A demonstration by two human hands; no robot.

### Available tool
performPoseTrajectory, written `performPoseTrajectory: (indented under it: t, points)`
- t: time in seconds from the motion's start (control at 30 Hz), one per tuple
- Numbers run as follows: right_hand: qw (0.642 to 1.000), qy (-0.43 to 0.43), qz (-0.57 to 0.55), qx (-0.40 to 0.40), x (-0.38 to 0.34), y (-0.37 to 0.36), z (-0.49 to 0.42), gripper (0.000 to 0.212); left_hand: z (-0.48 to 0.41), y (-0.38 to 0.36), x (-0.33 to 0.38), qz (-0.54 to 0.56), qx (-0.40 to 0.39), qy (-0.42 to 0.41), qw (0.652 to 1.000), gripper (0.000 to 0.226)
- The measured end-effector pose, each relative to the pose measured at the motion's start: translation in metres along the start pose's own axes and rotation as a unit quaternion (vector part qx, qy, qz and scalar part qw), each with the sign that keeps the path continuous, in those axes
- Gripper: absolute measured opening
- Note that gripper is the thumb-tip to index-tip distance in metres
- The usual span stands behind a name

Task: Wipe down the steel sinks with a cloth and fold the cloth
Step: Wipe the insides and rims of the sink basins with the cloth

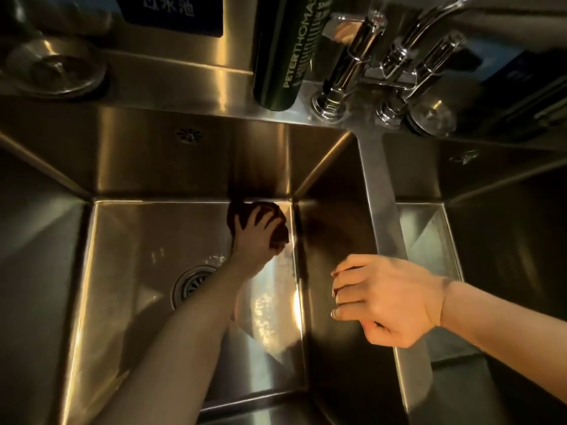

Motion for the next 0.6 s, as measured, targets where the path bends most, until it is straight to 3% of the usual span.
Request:
performPoseTrajectory:
  t: [0.1,0.27,0.33,0.43,0.6]
  points:
    - [1.0,0.005,0.008,0.001,-0.001,0.003,-0.002,0.033,0.025,-0.009,-0.042,0.016,0.007,0.048,0.999,0.067]
    - [1.0,0.001,0.0,0.03,-0.002,0.003,-0.004,0.03,0.058,-0.015,-0.068,0.081,0.043,0.228,0.969,0.076]
    - [0.999,0.004,-0.005,0.034,-0.001,0.006,-0.003,0.03,0.057,-0.015,-0.048,0.069,0.022,0.214,0.974,0.072]
    - [0.999,0.009,-0.008,0.052,0.0,0.004,0.0,0.029,0.023,-0.012,-0.017,0.043,0.023,0.13,0.99,0.066]
    - [0.998,0.017,-0.016,0.062,0.003,-0.002,-0.003,0.025,-0.04,-0.026,0.04,0.031,-0.039,0.082,0.995,0.072]
Point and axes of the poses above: each hand's wrist, its own z-axis away from the middle knuckle, its own y-axis out of the back of the hand, x = y × z, the point moved 3 cm from there along -z, towards the middle knuckle, and after that the axes turned 10 degrees about y, right-handed, at the moved point
